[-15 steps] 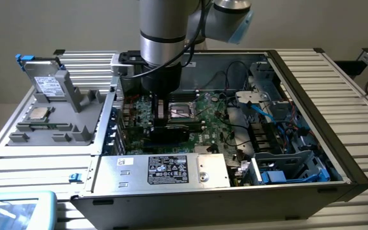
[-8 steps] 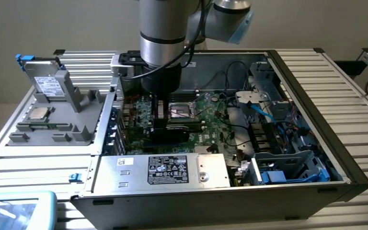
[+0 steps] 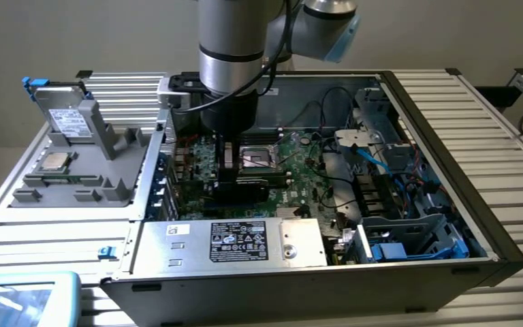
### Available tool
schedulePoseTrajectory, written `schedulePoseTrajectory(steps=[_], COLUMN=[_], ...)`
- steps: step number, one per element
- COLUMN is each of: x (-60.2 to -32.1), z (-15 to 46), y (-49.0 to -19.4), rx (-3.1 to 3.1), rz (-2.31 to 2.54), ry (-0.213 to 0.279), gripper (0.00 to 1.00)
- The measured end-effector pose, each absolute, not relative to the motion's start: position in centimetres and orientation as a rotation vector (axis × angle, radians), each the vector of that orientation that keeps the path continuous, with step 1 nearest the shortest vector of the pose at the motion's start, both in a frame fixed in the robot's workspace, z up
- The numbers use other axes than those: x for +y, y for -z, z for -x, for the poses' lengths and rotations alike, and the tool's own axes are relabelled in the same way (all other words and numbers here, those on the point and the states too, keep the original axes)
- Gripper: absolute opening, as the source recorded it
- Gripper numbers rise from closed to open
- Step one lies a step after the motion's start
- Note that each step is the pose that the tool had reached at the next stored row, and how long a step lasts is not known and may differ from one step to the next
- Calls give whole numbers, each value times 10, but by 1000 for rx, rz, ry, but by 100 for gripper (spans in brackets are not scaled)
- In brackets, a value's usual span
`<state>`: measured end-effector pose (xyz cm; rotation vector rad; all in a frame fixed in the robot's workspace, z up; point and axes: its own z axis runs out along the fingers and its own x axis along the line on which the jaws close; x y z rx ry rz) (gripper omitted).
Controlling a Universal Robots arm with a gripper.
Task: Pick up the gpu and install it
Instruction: 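Insert the gpu into the slot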
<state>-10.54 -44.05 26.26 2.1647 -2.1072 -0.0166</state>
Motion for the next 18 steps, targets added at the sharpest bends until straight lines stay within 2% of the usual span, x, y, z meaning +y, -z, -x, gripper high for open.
schedulePoseTrajectory(steps=[5,6,7,8,12,13,18], x=[-440,-440,-440,-440,-440,-440,-440], z=[105,105,105,105,105,105,105], y=[-262,-262,-262,-262,-262,-262,-272], rx=[-2107,-2107,-2107,-2107,-2107,-2107,-2107], rz=[-2165,-2165,-2165,-2165,-2165,-2165,-2165], ry=[17,17,17,17,17,17,17], gripper=[35,42,42,48,50,56,56])
